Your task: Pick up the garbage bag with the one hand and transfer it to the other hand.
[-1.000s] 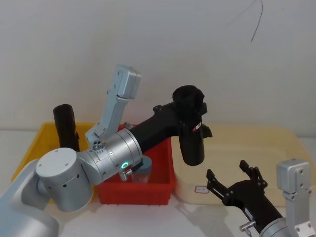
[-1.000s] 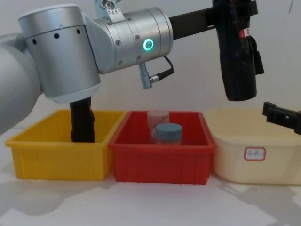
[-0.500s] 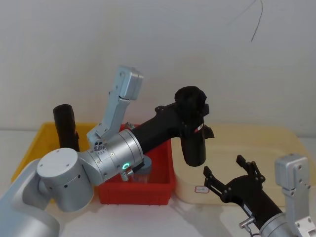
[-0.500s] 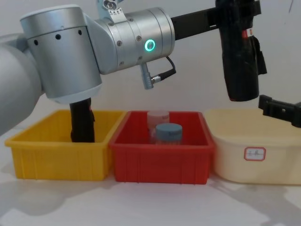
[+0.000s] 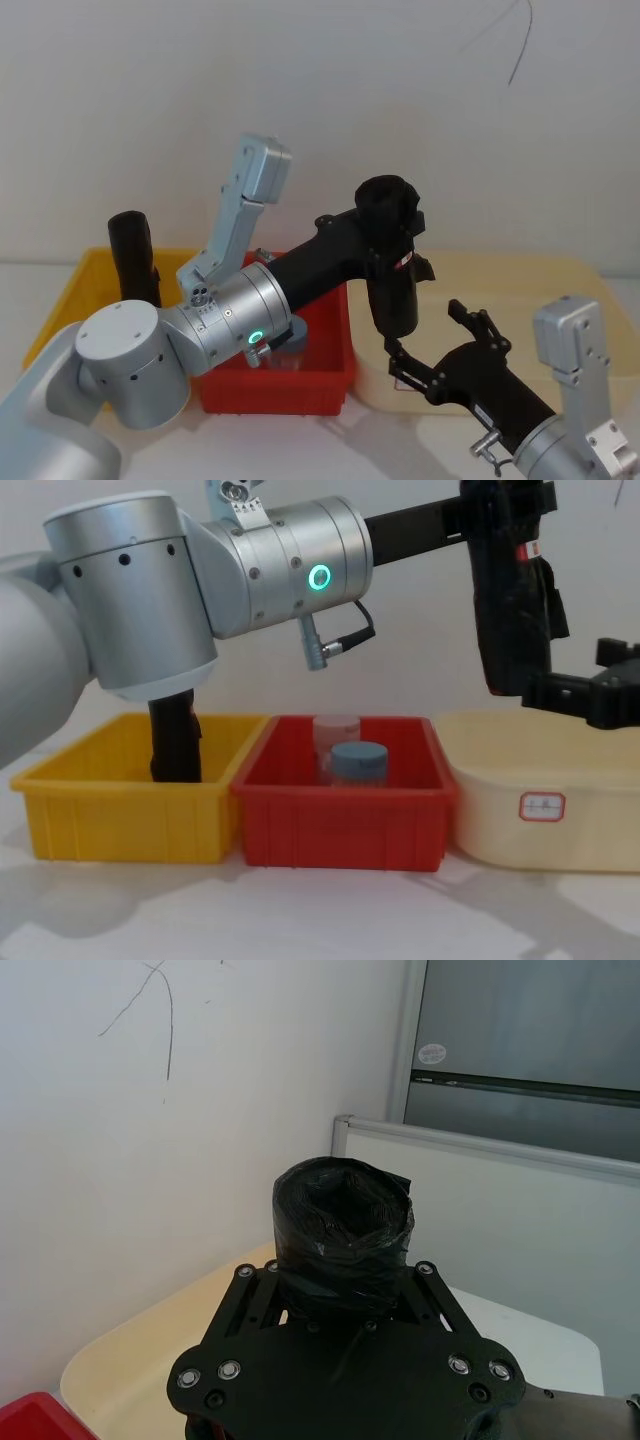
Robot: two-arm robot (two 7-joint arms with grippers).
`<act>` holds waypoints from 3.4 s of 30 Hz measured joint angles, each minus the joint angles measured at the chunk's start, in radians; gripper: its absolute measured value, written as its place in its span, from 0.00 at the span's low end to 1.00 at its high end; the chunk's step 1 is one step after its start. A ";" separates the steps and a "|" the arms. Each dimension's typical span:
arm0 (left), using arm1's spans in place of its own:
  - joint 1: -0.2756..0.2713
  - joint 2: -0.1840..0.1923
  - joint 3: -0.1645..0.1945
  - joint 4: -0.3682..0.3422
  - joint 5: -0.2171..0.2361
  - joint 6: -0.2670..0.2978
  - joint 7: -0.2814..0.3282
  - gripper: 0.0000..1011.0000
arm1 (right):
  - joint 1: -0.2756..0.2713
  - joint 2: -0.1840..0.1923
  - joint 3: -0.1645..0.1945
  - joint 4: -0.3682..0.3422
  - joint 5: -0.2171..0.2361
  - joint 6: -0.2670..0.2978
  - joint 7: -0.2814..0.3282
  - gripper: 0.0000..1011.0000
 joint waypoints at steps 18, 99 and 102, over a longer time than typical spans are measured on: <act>-0.001 0.000 0.001 0.000 0.000 -0.001 -0.001 0.37 | 0.055 -0.003 -0.014 0.042 -0.002 -0.014 0.076 0.99; -0.001 0.000 0.001 0.000 0.000 -0.001 -0.001 0.99 | 0.171 -0.050 0.012 0.175 0.069 -0.005 0.110 0.56; -0.001 0.000 0.001 0.000 0.000 -0.001 -0.001 0.99 | 0.174 -0.046 0.024 0.185 0.072 -0.005 0.107 0.56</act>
